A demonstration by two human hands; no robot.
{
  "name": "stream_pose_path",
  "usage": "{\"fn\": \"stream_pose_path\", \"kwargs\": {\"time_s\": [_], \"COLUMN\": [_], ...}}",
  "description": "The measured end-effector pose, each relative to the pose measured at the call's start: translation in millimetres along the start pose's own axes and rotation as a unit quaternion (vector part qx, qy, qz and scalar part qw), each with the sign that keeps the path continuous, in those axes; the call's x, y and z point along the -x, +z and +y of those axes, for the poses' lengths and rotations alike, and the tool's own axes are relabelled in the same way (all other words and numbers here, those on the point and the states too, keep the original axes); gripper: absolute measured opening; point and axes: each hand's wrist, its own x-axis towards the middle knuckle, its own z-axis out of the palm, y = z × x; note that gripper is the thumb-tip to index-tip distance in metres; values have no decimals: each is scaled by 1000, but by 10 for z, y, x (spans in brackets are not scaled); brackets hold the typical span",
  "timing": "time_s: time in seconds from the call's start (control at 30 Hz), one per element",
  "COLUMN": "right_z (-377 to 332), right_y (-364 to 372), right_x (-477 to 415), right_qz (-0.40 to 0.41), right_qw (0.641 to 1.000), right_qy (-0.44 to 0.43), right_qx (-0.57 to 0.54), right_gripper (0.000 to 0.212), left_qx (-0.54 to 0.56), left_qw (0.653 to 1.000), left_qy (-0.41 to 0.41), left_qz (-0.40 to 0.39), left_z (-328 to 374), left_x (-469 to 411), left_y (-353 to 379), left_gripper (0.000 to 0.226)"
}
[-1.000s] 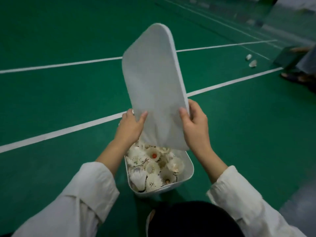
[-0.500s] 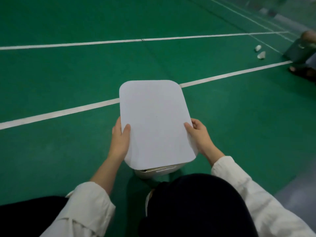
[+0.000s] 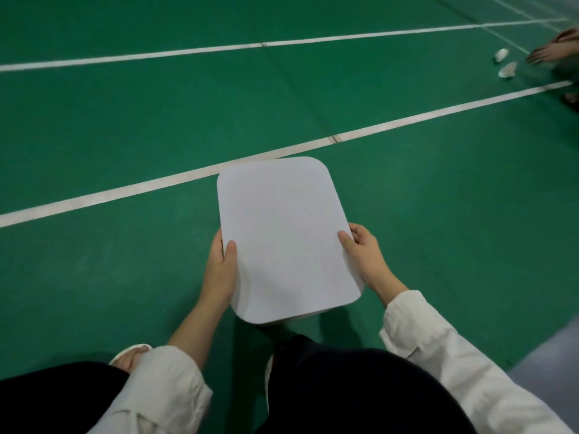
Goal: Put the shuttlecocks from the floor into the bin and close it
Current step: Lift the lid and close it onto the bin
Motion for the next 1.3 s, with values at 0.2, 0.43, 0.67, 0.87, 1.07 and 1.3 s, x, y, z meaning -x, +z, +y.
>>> {"fn": "stream_pose_path", "kwargs": {"time_s": [0.2, 0.43, 0.67, 0.87, 1.07, 1.3], "right_z": [84, 125, 97, 77, 92, -35], "right_y": [2, -47, -48, -96, -15, 44], "right_x": [-41, -43, -56, -49, -92, -419], "right_qz": [4, 2, 0, -20, -9, -54], "right_qw": [1000, 1000, 1000, 1000, 999, 998], "right_qy": [0, 18, 17, 13, -15, 16], "right_qx": [5, -12, 0, 8, 47, 40], "right_gripper": [15, 17, 20, 18, 22, 31], "left_qx": [-3, 25, -6, -8, -11, -24], "left_qw": [1000, 1000, 999, 999, 997, 997], "left_qy": [-1, 13, -6, -33, -25, -40], "left_qz": [5, 6, 31, 39, 77, 56], "left_z": [-77, -7, -50, -96, -119, -13], "left_x": [0, 14, 33, 54, 107, -184], "left_y": [67, 107, 147, 131, 122, 84], "left_gripper": [39, 41, 42, 40, 38, 30]}}
